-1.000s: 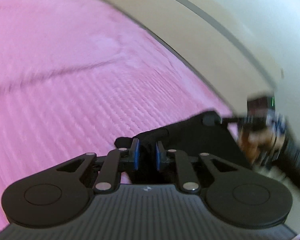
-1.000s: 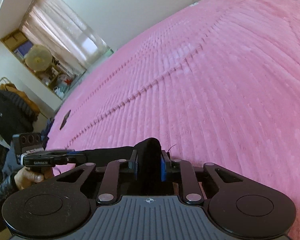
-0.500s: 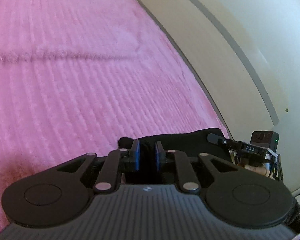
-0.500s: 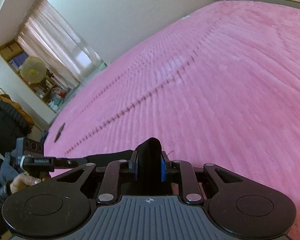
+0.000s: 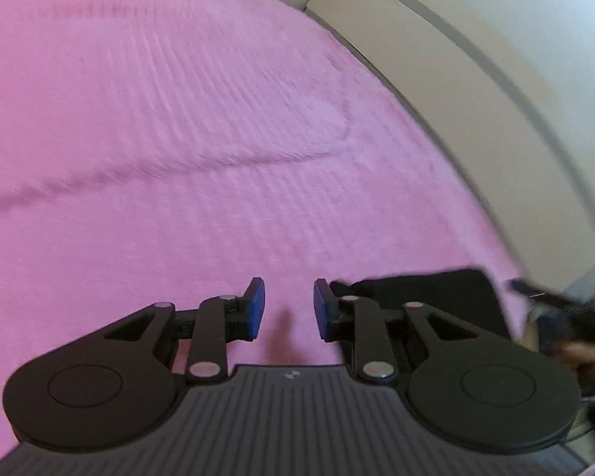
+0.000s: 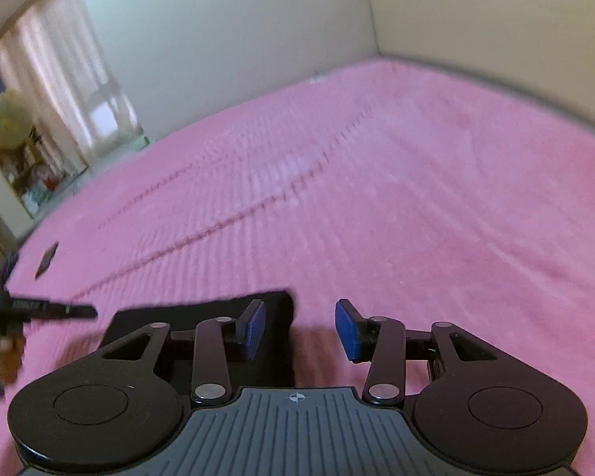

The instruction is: Fold clothes

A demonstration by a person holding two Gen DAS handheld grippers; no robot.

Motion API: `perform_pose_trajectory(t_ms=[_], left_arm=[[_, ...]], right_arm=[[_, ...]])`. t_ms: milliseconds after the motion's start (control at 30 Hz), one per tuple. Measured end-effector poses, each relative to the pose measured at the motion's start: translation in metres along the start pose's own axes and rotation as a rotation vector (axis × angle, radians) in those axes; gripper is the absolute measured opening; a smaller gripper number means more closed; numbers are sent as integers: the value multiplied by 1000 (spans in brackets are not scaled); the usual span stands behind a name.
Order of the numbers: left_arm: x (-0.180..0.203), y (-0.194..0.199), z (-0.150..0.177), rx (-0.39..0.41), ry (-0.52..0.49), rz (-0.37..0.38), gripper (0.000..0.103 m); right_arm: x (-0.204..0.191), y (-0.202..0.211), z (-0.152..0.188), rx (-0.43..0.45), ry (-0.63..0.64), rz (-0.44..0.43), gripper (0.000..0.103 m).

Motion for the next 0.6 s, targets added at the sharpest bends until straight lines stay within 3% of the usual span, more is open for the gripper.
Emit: perform_pose_trajectory(t_ms=[33, 133, 300, 367, 433, 500, 600], left_arm=[[2, 10, 4, 6, -44, -23, 21], [35, 37, 29, 10, -207, 13, 22], [115, 66, 92, 13, -510, 140, 34], [136, 61, 121, -26, -591, 169, 35], [141, 44, 145, -87, -649, 131, 35], [135, 28, 163, -140, -687, 58, 35], [128, 41, 175, -121, -690, 33, 36]], right_arm=[[-11, 20, 10, 21, 1, -14, 46], [-34, 78, 51, 97, -76, -60, 87], [-35, 154, 154, 142, -340, -9, 87], [-27, 158, 196, 112, -475, 2, 87], [-21, 152, 233, 77, -607, -7, 87], [-15, 137, 250, 98, -738, -54, 87], [0, 115, 257, 179, -901, -115, 84]])
Point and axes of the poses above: each gripper's, at about its wrist camera, not at the fingertips, and y roughly against the way its jaws point, x to its right, z to its underside, the point moved 10 cm from there along -y, roughly the way its jaws point, and after that the axes turned 1 degree about y, right-handed, at the moved point
